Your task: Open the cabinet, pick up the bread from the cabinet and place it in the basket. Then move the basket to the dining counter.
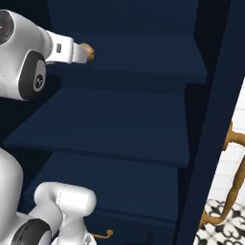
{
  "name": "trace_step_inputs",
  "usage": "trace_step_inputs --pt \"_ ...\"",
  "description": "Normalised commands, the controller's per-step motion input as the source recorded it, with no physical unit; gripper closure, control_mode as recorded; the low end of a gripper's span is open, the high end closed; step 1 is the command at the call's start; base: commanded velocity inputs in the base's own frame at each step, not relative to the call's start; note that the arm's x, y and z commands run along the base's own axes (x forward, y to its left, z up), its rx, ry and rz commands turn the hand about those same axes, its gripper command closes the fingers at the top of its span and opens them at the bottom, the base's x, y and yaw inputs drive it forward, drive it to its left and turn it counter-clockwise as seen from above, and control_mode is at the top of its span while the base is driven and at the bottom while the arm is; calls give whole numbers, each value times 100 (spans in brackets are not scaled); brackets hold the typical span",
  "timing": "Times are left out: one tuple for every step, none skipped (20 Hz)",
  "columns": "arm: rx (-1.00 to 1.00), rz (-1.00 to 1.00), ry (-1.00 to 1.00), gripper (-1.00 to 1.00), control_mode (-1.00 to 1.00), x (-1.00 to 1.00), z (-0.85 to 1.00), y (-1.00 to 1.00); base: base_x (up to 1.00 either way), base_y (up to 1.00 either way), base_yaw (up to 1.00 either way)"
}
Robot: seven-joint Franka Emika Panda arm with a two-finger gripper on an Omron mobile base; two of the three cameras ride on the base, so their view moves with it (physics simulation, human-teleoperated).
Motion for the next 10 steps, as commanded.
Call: trace_step_inputs --pt "0 -1 4 -100 -100 53 0 18 0 0 0" --pt "0 -2 7 -100 -100 54 -12 14 0 0 0" --pt "0 0 5 -100 -100 53 -16 0 0 0 0" --pt "0 0 4 -100 -100 55 -16 0 0 0 0" --pt "0 0 2 -100 -100 54 -17 0 0 0 0" --pt "0 -1 1 -100 -100 56 -18 0 0 0 0" --pt "0 -1 1 -100 -100 56 -14 0 0 0 0" --pt "0 -1 0 -100 -100 54 -6 6 0 0 0" --pt "0 -1 0 -100 -100 54 0 5 0 0 0" --pt "0 -1 1 -100 -100 56 0 5 0 0 0"
